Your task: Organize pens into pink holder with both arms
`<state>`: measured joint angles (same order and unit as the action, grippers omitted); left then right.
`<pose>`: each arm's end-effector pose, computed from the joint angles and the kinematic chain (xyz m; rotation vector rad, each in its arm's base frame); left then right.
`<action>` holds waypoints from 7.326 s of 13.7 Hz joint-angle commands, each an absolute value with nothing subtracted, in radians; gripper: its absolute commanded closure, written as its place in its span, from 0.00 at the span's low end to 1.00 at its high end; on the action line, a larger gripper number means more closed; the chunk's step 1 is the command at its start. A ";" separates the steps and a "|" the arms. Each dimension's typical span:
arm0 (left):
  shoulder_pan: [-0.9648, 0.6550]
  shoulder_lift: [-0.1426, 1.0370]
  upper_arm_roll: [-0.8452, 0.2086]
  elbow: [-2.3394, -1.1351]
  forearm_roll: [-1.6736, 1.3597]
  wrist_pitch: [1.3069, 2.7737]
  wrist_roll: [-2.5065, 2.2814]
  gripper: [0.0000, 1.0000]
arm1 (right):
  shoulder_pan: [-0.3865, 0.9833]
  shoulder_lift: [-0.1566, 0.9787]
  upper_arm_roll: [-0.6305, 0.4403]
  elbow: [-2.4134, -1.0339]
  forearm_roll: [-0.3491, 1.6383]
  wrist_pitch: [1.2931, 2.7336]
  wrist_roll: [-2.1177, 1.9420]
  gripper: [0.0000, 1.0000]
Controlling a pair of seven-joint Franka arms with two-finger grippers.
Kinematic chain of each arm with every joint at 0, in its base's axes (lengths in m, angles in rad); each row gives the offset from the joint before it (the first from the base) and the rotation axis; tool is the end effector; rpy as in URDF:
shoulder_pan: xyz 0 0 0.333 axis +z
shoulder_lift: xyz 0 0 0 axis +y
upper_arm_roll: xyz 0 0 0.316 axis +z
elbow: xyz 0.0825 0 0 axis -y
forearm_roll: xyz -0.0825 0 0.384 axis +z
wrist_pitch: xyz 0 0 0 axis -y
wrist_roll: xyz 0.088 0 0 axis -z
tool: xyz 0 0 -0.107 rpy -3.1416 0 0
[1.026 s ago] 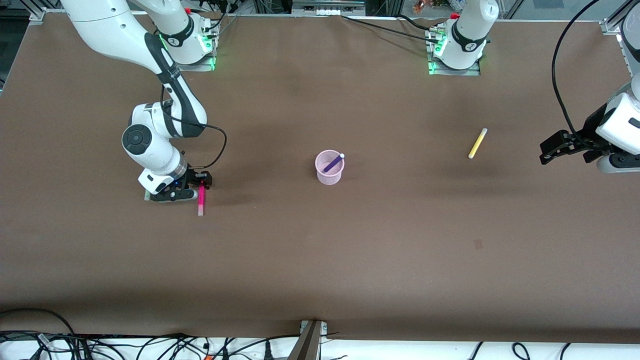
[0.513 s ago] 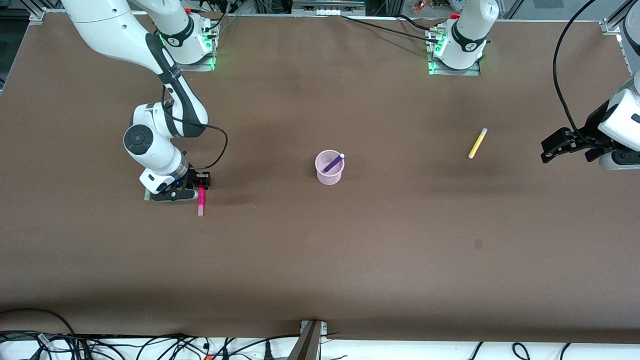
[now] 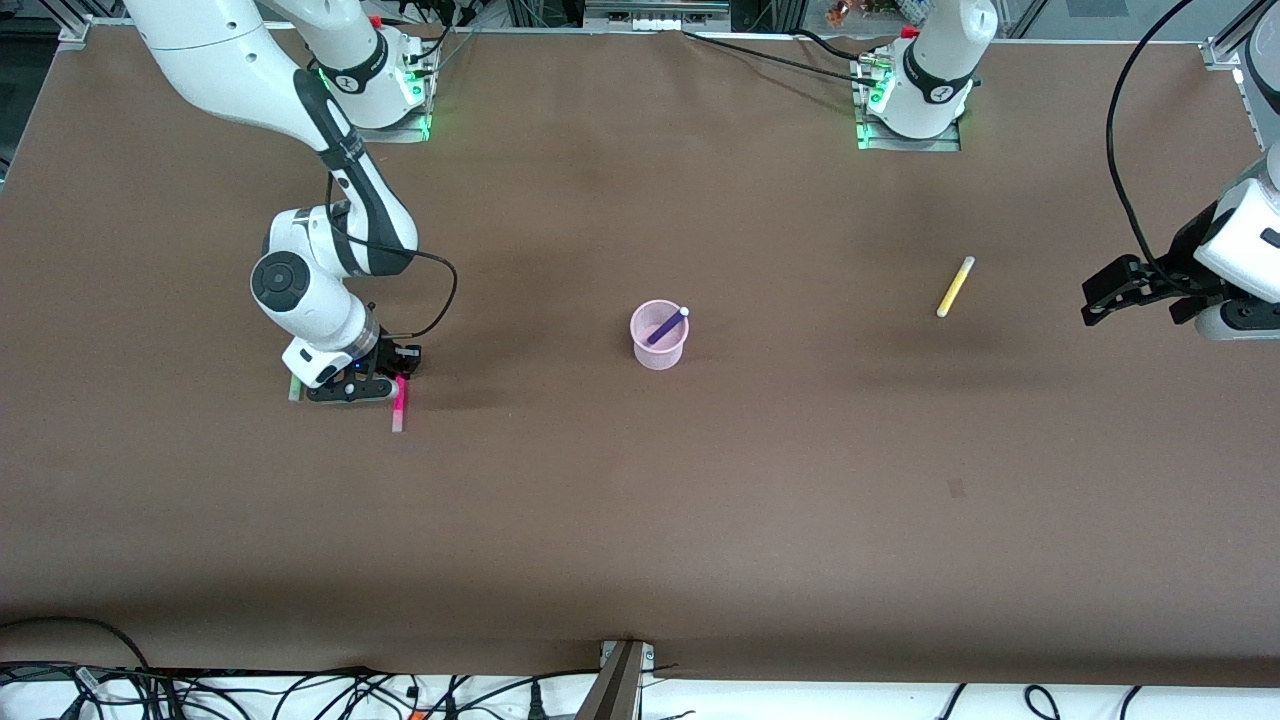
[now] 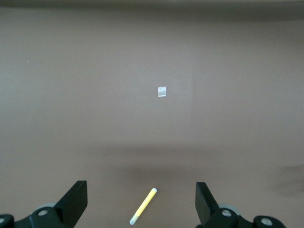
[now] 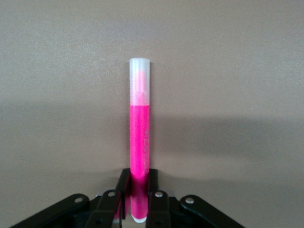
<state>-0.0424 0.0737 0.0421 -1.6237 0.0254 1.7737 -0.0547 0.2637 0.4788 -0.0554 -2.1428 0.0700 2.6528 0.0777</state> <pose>0.5928 0.0012 0.5755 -3.1123 -0.0778 -0.1201 0.5607 0.1162 0.1794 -3.1260 -0.1188 -0.0485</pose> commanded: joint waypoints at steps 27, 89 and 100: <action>-0.025 0.120 0.025 -1.586 0.095 1.732 0.023 0.00 | 0.500 0.517 0.089 -1.677 1.230 2.098 0.973 1.00; 0.055 0.192 -0.014 -1.424 -0.025 1.560 0.031 0.00 | 0.551 0.065 -0.348 -1.666 0.313 1.648 0.375 0.00; 0.055 0.190 -0.014 -1.427 -0.025 1.560 0.034 0.00 | 0.234 -0.077 -0.203 -1.698 0.038 1.572 -0.080 0.00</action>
